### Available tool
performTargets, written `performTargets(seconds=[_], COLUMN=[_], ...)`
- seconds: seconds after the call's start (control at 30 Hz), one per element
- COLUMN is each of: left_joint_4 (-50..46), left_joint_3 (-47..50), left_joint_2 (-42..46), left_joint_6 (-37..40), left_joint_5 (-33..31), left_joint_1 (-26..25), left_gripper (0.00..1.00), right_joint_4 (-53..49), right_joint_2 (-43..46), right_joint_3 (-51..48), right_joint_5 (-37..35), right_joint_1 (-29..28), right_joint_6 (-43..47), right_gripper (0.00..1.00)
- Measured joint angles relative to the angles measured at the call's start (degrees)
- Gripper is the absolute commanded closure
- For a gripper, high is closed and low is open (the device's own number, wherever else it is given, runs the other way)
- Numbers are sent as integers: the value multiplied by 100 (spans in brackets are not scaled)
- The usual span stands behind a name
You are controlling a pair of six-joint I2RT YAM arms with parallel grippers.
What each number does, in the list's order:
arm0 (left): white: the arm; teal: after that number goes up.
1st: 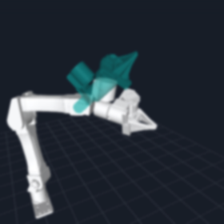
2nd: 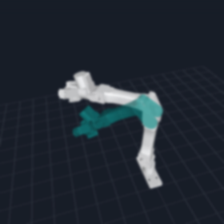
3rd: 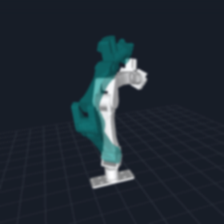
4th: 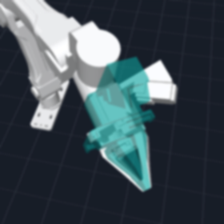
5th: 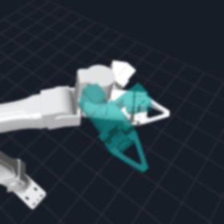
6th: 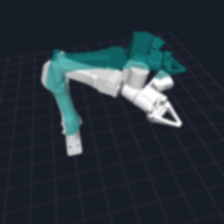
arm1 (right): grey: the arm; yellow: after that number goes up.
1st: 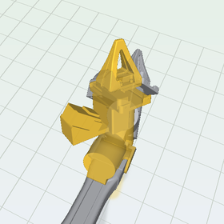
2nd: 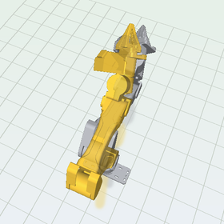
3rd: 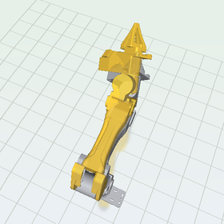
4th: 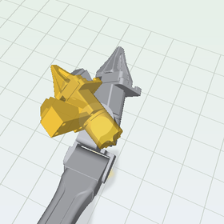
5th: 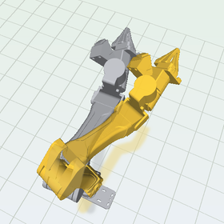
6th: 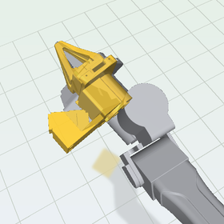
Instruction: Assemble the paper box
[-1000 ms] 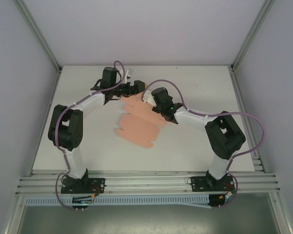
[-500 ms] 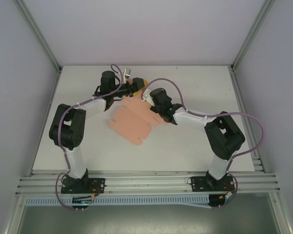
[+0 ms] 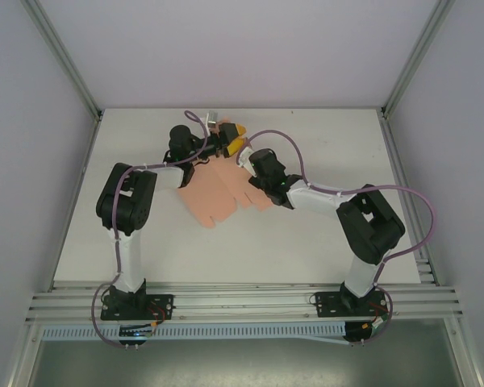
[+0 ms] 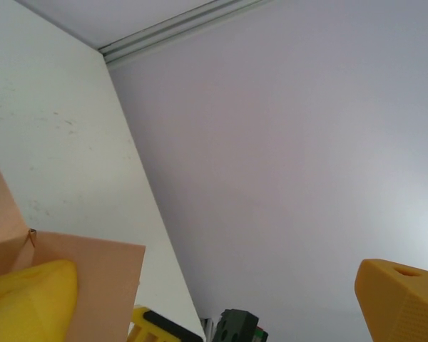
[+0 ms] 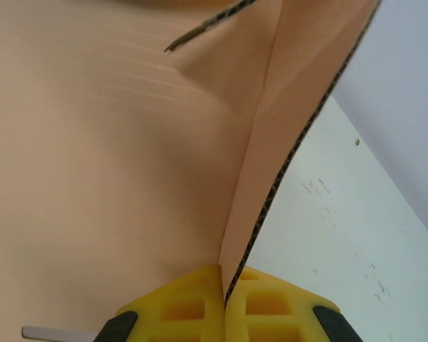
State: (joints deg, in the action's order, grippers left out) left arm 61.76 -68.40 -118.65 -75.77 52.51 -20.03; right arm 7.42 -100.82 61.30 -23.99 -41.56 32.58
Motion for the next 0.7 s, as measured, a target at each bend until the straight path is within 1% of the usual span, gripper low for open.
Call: performTargets(seconds=[0.13, 0.27, 0.37, 0.53, 0.6, 0.7], left_joint_4=[-133, -890, -1598, -2914, -3593, -4607], left_joint_3=[39, 142, 212, 415, 498, 603], left_joint_2=[90, 417, 752, 1475, 1849, 2494], left_joint_6=[144, 632, 1117, 2020, 2507, 3230], left_joint_5=[-31, -90, -173, -358, -551, -1021], left_joint_1=[-20, -50, -83, -87, -74, 24], left_gripper=[2, 2, 2, 2, 2, 1], right_joint_4=[57, 131, 140, 361, 431, 468], right_joint_2=[4, 55, 168, 334, 358, 363], right_joint_3=[-35, -164, -238, -402, -461, -483], right_joint_5=[92, 262, 345, 387, 415, 457], right_joint_1=[0, 13, 44, 125, 162, 258], right_joint_6=[0, 7, 57, 463, 640, 920], right_gripper=[100, 100, 100, 100, 100, 100])
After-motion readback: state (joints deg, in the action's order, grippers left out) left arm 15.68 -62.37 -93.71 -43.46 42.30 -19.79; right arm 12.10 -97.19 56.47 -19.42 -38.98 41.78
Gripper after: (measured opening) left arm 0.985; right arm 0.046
